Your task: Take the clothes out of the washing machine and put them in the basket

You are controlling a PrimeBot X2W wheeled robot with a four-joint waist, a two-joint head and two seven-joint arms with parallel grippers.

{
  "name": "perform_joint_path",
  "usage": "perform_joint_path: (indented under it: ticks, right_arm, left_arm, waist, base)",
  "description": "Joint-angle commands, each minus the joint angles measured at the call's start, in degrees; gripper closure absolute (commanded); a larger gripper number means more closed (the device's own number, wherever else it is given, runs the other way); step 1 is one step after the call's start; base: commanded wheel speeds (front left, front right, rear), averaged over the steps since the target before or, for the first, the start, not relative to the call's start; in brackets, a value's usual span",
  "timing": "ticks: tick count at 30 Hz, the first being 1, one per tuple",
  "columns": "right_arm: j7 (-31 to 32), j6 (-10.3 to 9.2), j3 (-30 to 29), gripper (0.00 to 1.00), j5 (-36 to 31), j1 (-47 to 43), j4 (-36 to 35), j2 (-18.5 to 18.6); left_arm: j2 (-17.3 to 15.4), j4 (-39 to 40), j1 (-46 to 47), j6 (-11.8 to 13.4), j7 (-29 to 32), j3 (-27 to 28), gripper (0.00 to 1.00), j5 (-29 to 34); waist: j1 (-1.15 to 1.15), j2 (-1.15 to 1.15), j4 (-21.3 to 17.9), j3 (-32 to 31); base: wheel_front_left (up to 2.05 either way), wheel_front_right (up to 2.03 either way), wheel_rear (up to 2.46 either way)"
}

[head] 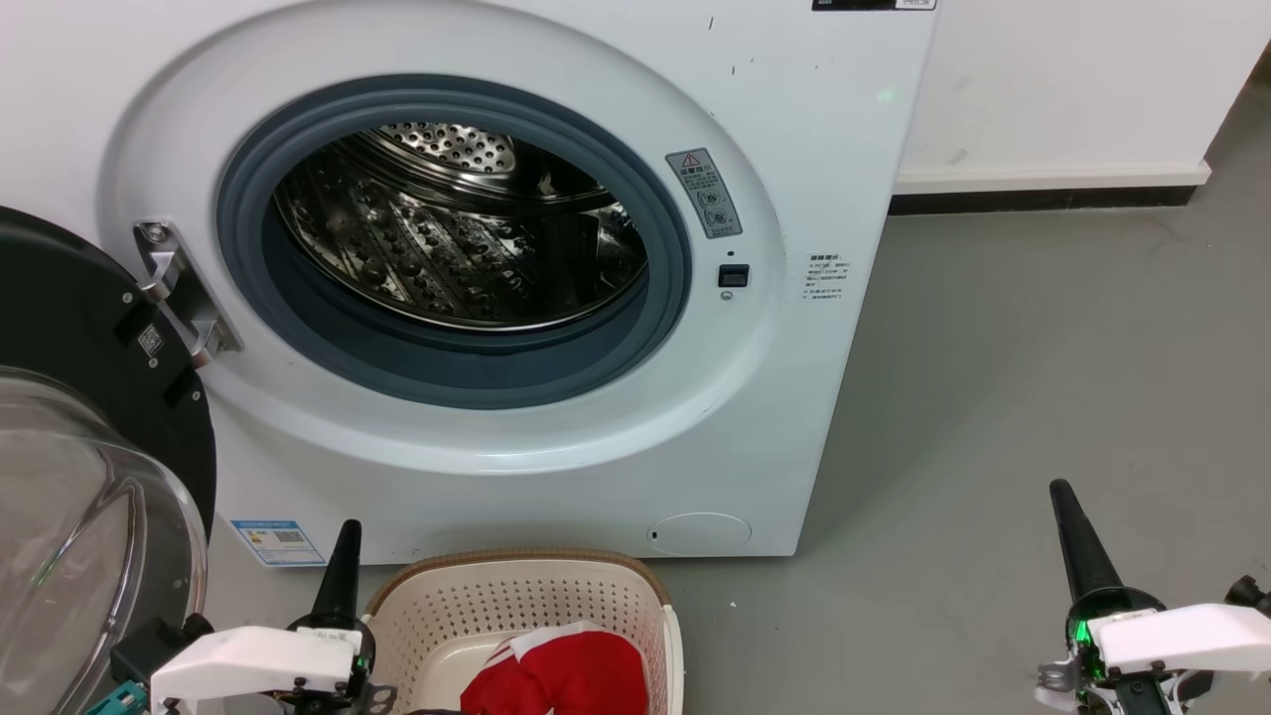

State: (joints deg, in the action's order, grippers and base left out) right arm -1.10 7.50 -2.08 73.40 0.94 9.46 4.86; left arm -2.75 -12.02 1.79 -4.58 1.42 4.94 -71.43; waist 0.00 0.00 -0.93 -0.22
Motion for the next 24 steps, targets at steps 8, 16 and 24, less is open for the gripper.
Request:
perform_joint_path:
  ticks: [8,16,24]
  right_arm:
    - [1.3,-0.01,-0.5,1.00,5.0,2.2,0.8,0.2]
    - [2.4,-0.01,-0.8,1.00,8.9,3.0,1.8,0.1]
    - [3.4,-0.01,-1.2,1.00,12.6,3.8,2.6,0.0]
  left_arm:
    - [-0.2,-0.2,2.0,-1.1,1.3,0.5,1.00,-4.7]
    - [-0.2,-0.7,2.6,-1.6,2.3,0.8,1.00,-8.7]
    - [-0.2,-1.1,3.3,-2.1,3.1,1.1,1.00,-12.4]
  waist:
    - [0.00,0.00,0.2,0.1]
    - [0.00,0.00,0.3,0.1]
    - [0.00,0.00,0.5,0.2]
  base:
    - [0.00,0.00,0.00]
    - [0.00,0.00,0.00]
    - [0.00,0.00,0.00]
